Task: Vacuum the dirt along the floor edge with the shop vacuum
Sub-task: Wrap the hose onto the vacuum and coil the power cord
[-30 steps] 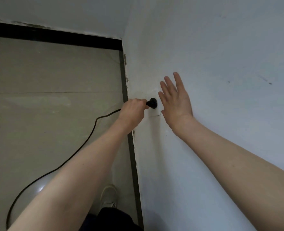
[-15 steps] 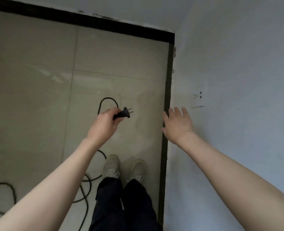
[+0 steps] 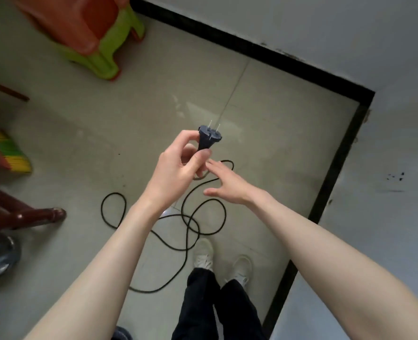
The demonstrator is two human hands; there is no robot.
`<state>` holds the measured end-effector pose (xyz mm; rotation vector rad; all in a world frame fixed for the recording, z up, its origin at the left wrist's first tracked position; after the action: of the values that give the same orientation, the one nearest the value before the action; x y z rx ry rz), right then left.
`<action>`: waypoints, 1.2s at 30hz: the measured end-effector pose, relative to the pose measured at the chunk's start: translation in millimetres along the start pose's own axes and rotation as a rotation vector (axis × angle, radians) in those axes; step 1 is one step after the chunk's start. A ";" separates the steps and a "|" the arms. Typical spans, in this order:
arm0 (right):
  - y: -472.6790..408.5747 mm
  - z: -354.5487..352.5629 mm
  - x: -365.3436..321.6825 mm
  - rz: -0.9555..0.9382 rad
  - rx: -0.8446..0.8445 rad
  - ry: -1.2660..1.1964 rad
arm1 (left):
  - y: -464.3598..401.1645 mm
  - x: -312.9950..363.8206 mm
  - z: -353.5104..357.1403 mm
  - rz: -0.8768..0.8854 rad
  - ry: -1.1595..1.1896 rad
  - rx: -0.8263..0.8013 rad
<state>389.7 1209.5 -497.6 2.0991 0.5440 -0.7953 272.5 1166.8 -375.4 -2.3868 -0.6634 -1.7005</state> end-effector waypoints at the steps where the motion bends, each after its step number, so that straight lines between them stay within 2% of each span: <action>1: -1.3 9.2 -21.0 -0.013 -0.037 0.001 | 1.2 8.7 -18.8 0.011 0.029 0.045; 4: -4.2 31.6 -70.4 -0.029 -0.058 0.062 | 4.0 22.6 -80.6 -0.006 0.142 0.201; 11: 10.6 41.2 -122.4 0.035 0.139 0.346 | 35.8 7.2 -243.6 -0.050 0.330 0.701; 13: 17.3 35.5 -134.5 0.081 0.192 0.367 | 53.1 3.4 -281.7 -0.032 0.310 0.794; 15: 24.5 25.9 -154.3 0.168 0.270 0.274 | 71.7 6.3 -307.4 0.022 0.171 0.831; 17: 34.1 16.5 -184.8 0.275 0.277 0.042 | 89.7 11.0 -321.9 0.065 -0.034 0.795; 19: 49.6 9.4 -220.1 0.395 0.154 -0.266 | 106.0 17.7 -327.0 0.072 -0.213 0.721; 21: 69.0 -1.9 -256.6 0.477 0.045 -0.559 | 118.0 29.5 -326.5 0.054 -0.290 0.642; 24: 99.7 -26.1 -313.7 0.458 -0.033 -0.893 | 132.4 57.2 -316.4 0.005 -0.303 0.483; 27: 132.7 -52.2 -373.9 0.436 -0.061 -1.231 | 144.3 91.9 -307.2 -0.061 -0.205 0.394; 31: 170.5 -77.7 -449.5 0.371 -0.141 -1.658 | 151.1 146.6 -292.3 -0.101 0.150 0.348; 33: 187.1 -91.1 -481.3 0.305 -0.155 -1.758 | 154.1 174.1 -286.9 -0.057 0.242 0.282; 36: 208.1 -107.9 -513.9 0.189 -0.119 -1.766 | 161.7 205.1 -288.1 0.012 0.313 0.197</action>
<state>190.7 1122.5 23.9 0.6733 -0.5542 -1.9302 146.8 975.2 -61.3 -1.9353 -0.7238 -1.8516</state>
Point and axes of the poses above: each hand's wrist, its own y-axis away from the middle knuckle, its own z-axis out of the palm, x = y × z, the point moved 3 cm from there along -y, towards the middle knuckle, and after that the axes turned 12 degrees about x, right-handed, at the moved point
